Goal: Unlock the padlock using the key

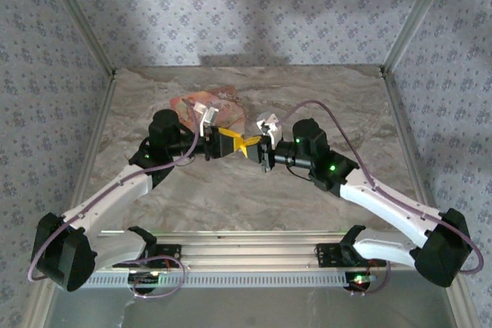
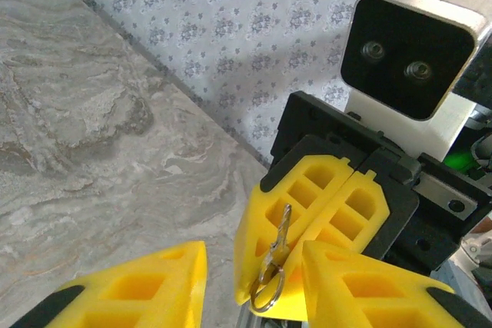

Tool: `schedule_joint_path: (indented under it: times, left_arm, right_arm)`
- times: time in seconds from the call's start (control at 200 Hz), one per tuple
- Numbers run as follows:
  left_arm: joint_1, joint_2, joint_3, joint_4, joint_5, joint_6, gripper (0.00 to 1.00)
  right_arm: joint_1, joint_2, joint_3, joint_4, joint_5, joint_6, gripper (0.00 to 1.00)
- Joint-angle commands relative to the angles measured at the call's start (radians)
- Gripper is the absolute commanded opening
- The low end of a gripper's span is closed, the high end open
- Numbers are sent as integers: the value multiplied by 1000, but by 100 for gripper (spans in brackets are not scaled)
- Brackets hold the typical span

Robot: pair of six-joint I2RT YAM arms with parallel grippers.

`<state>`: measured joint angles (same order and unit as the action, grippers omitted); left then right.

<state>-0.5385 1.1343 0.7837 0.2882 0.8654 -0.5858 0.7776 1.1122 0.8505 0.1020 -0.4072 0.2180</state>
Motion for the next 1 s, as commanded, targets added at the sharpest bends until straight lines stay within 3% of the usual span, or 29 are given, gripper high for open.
schedule_joint_path:
  times: [0.0,0.17,0.565,0.709,0.784,0.879,0.994]
  left_arm:
    - [-1,6,3,23,25,11,34]
    - [0,11,11,36,45,11,20]
    - [-12,15,23,44,90,20,23]
    - [-18,18,33,21,103,47,0]
    - [-18,14,38,-2,104,70,0]
    - [-18,-1,48,-69,85,134,0]
    - [-18,-15,95,-263,19,274,0]
  right_arm:
    - [0,-25,-13,34,4,10,0]
    - [0,-19,-13,41,-13,8,0]
    - [1,3,-9,58,-34,9,0]
    - [-1,6,-7,51,-35,9,0]
    - [-4,3,-10,46,-26,13,0]
    - [-8,-9,-8,27,-3,14,10]
    - [-22,-38,-7,-10,20,11,23]
